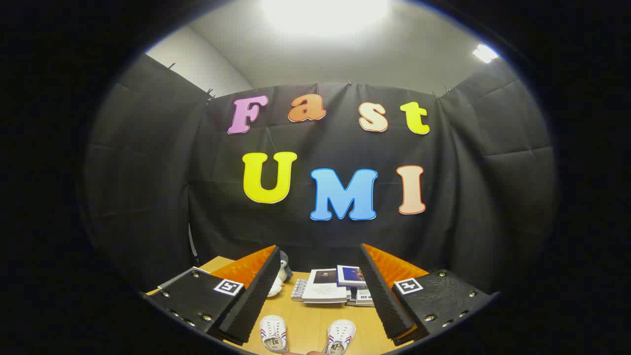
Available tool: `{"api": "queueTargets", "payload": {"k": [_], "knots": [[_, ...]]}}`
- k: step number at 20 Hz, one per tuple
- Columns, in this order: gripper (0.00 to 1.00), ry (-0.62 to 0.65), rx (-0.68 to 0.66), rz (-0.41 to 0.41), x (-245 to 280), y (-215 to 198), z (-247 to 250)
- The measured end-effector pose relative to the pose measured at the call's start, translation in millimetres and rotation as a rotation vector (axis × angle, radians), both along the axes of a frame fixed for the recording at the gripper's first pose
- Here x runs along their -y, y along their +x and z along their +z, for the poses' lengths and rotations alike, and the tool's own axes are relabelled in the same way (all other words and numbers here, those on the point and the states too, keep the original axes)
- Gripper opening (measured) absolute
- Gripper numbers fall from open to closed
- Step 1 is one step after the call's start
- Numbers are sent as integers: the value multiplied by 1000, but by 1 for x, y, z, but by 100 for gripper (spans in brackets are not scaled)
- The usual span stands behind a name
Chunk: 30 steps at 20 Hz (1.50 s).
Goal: Open the storage box then place both shoes into the box .Put the left shoe in first, then the right shoe, with the right side of both shoes facing outward in a uniform manner.
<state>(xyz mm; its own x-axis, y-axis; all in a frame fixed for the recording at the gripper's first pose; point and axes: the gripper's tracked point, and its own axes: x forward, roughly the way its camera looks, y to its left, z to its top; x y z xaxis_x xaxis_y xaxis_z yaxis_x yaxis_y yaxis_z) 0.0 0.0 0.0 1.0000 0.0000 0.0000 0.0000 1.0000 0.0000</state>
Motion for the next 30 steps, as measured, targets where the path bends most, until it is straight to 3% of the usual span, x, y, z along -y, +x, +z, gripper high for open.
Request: {"api": "queueTargets", "payload": {"k": [16,30], "knots": [[96,29,-56,-48,7,6,-13],[97,162,-330,77,-20,49,-130]]}}
